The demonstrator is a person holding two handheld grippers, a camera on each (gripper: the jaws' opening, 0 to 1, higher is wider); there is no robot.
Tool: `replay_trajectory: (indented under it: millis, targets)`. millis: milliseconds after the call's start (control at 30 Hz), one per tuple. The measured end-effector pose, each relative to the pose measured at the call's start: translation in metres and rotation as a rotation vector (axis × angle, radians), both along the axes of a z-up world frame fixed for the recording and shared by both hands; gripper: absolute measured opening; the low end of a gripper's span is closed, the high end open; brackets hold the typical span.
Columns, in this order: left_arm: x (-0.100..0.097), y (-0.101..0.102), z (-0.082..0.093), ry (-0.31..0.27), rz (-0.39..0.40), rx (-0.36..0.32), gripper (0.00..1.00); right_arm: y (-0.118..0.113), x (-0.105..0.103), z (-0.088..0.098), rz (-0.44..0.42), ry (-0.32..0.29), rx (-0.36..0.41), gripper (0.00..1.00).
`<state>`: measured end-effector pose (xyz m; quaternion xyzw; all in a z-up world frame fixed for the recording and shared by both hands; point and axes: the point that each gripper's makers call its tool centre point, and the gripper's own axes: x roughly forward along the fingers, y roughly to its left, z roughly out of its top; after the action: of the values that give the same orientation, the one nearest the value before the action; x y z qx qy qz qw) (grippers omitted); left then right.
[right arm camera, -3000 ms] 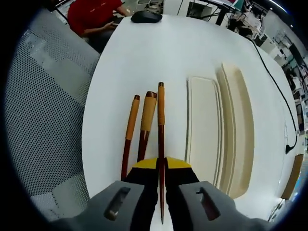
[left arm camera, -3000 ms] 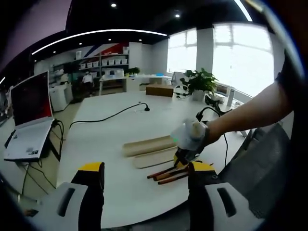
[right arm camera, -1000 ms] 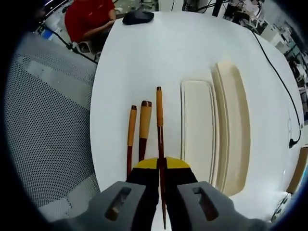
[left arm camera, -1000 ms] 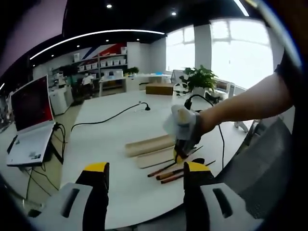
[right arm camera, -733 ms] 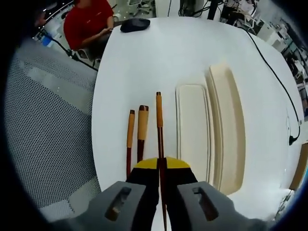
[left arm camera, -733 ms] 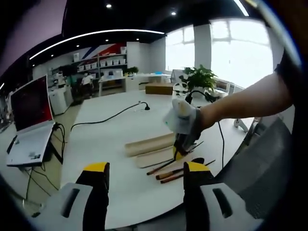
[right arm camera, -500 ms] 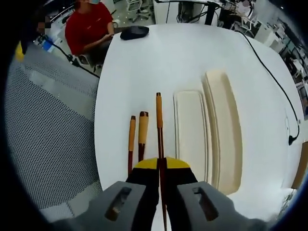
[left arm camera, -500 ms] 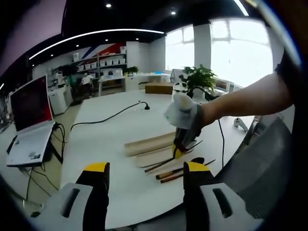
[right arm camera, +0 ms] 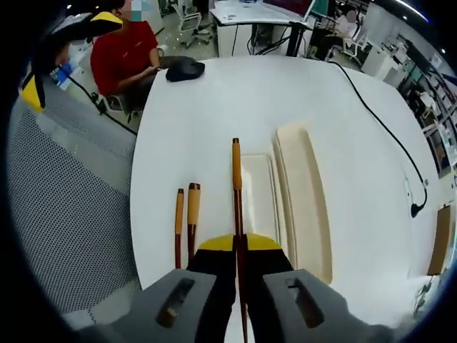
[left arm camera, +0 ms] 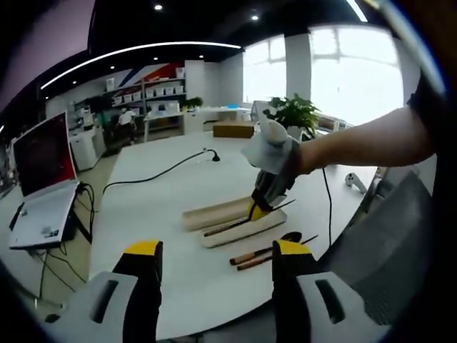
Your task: Arrange the utensils inside the cutlery case until each visible utensil rests in its matching compartment.
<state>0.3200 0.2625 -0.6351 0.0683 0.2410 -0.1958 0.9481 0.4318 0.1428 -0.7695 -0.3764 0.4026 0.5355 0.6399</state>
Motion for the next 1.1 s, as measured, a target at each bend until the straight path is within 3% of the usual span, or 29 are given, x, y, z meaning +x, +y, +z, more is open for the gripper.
replay_trajectory:
  millis: [800, 900, 1100]
  targets:
    - [-0.001, 0.002, -0.005, 0.028, 0.008, -0.002, 0.63, 0.004, 0.038, 0.002, -0.035, -0.133, 0.040, 0.00]
    - [-0.001, 0.001, -0.005, 0.029, 0.009, -0.010, 0.64, 0.003, 0.048, 0.000, -0.028, -0.171, 0.030, 0.00]
    - [-0.001, 0.003, -0.007, 0.035, 0.019, -0.004, 0.63, 0.004, 0.060, -0.009, -0.035, -0.180, 0.020, 0.00]
